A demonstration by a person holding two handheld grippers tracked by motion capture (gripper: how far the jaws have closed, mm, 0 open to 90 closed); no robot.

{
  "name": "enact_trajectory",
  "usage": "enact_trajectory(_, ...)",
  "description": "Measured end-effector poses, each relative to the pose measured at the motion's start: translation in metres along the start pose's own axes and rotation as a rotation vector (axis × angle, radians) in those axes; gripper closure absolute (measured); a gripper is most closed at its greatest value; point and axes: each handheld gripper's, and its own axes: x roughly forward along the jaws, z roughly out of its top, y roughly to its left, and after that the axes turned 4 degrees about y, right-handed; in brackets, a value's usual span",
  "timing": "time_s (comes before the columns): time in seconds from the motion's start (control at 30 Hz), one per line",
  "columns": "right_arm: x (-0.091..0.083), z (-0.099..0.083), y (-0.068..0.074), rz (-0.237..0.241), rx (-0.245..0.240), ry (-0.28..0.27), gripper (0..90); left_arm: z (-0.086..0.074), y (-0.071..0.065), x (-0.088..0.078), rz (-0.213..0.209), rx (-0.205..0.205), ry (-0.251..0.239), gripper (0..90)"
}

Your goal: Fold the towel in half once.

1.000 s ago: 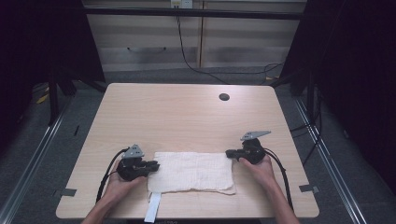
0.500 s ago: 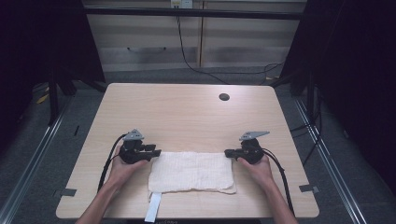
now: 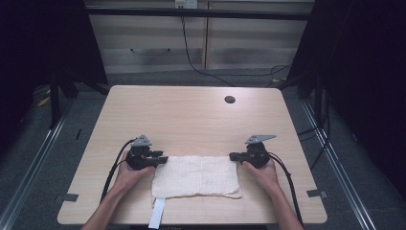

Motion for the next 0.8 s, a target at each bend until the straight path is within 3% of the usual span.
enact_trajectory(0.03,0.002,0.0,0.0,-0.002,-0.004,0.007,87.6,0.0,-0.002,0.0,-0.012,0.005,0.002,67.7)
enact_trajectory(0.07,0.002,0.0,0.0,-0.002,-0.004,0.007,87.6,-0.001,-0.002,0.0,-0.028,0.008,0.003,67.7)
enact_trajectory(0.1,0.003,0.0,0.001,0.0,-0.006,0.008,87.6,-0.002,-0.003,0.0,-0.024,0.014,0.005,74.3)
enact_trajectory(0.23,0.003,0.001,0.001,0.007,-0.008,0.004,87.6,-0.003,-0.002,-0.002,-0.021,0.009,0.008,84.0)
enact_trajectory(0.33,0.002,0.002,0.002,0.005,-0.003,-0.002,87.6,-0.004,-0.003,-0.003,0.007,0.001,0.004,85.0)
enact_trajectory(0.4,0.0,0.003,0.004,0.004,-0.004,-0.012,87.6,-0.003,-0.003,-0.005,0.004,-0.015,-0.008,85.4)
enact_trajectory(0.53,-0.007,0.005,0.009,0.005,-0.031,-0.031,87.6,-0.003,-0.008,-0.009,-0.001,-0.004,-0.011,85.9)
enact_trajectory(0.8,-0.02,0.009,0.017,0.0,-0.059,-0.062,87.7,0.001,-0.013,-0.024,-0.02,-0.016,-0.083,86.0)
